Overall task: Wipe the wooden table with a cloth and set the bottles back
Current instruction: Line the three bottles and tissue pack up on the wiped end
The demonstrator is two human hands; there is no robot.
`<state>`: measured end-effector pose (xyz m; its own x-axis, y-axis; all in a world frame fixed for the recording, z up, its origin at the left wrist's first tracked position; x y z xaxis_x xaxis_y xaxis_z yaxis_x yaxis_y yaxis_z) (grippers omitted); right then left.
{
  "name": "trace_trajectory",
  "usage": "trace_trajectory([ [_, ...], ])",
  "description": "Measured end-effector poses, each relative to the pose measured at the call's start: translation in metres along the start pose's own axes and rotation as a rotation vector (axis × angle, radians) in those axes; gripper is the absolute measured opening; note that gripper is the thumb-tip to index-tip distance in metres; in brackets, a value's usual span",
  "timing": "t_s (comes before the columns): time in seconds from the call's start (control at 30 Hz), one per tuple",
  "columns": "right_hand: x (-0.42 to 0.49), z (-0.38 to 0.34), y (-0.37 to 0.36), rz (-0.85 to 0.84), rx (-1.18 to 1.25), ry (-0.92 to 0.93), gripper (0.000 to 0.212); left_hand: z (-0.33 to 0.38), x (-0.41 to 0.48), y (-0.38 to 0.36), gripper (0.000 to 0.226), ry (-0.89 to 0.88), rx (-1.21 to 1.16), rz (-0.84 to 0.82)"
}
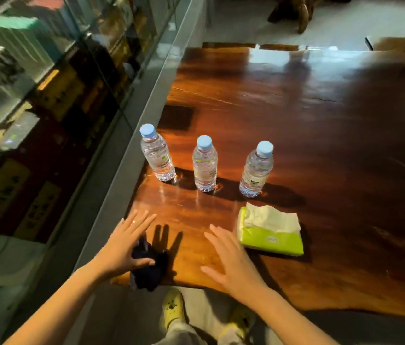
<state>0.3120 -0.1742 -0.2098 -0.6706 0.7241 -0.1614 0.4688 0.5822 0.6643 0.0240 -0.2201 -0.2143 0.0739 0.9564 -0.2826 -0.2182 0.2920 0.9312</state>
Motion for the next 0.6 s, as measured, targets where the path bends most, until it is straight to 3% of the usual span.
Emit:
trace_trajectory([
  [0.1,0.021,-0.027,-0.046,-0.126,-0.048,-0.017,0.067,-0.030,-0.020,-0.008,0.107,-0.040,0.066,-0.115],
  [0.23,0.044,-0.053,-0.089,-0.153,-0.082,-0.062,0.063,-0.046,-0.029,-0.018,0.084,-0.111,0.096,-0.206],
  [0.43,0.066,-0.075,-0.131,-0.084,-0.255,-0.134,0.057,-0.043,-0.024,-0.016,0.054,-0.230,0.069,0.011],
  [0.6,0.068,-0.083,-0.147,-0.032,-0.333,-0.160,0.046,-0.045,-0.018,-0.015,0.050,-0.254,0.080,0.049],
])
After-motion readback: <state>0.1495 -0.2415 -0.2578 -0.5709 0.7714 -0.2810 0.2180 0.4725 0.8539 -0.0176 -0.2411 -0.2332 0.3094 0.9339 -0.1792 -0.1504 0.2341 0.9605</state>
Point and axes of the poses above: each hand's wrist, its own x-axis towards the middle knuckle, its own y-axis out of the back of the hand, z = x × y, the point moved 1 cm from there along x, towards the middle knuckle, and after that the axes turned 8 degrees about x, right-handed, at the moved point
